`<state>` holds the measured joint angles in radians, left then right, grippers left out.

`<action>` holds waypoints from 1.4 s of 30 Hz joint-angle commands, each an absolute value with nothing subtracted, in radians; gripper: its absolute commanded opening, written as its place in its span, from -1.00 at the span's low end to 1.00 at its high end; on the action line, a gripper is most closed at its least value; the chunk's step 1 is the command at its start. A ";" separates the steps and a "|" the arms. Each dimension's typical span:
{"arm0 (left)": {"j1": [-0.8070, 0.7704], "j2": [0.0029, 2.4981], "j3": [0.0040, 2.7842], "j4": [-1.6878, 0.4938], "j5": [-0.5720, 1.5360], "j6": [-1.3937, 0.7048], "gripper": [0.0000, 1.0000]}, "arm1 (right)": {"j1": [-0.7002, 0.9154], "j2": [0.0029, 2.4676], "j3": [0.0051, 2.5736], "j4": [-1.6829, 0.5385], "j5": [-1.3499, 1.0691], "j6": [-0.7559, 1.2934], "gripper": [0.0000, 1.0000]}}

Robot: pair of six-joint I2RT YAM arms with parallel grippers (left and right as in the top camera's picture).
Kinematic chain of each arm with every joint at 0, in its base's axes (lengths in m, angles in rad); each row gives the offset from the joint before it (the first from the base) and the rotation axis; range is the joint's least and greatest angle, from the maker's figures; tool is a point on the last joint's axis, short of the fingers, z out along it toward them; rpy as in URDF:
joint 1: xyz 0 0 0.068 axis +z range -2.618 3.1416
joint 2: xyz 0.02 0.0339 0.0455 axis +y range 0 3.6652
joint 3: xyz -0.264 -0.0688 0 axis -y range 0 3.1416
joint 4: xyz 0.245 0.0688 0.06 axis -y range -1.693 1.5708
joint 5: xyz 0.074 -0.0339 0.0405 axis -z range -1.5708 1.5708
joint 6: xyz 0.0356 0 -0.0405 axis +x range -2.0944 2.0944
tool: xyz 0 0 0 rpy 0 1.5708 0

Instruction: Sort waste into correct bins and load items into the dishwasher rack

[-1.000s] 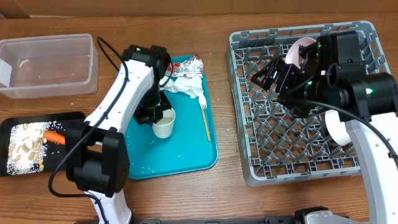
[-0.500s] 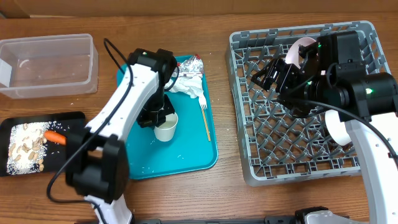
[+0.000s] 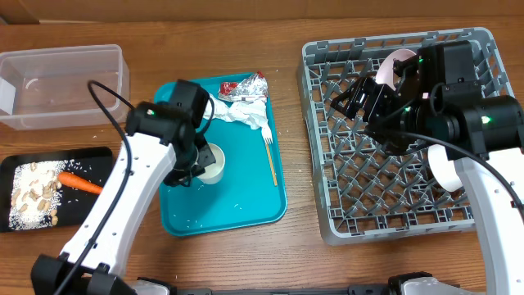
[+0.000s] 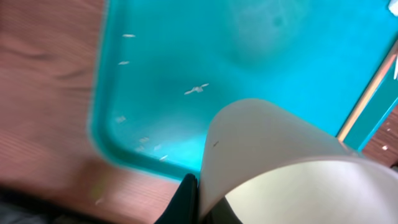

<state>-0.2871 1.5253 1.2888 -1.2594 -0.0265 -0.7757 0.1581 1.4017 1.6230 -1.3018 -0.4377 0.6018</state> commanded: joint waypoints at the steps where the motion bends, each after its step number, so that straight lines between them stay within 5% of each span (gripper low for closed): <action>1: -0.280 1.528 1.196 -1.140 0.058 -0.758 -0.92 | 0.160 1.401 1.636 -1.298 -0.439 0.594 1.00; 29: -0.283 1.531 1.017 -0.883 -0.033 -0.794 -0.87 | 0.160 1.401 1.636 -1.298 -0.439 0.594 1.00; 42: -0.283 1.531 1.018 -0.893 -0.031 -0.788 -0.68 | 0.160 1.401 1.636 -1.299 -0.439 0.594 1.00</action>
<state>-0.2859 1.5299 1.0241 -0.8906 -0.0158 -0.7837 0.1581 1.4017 1.6230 -1.3018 -0.4381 0.6018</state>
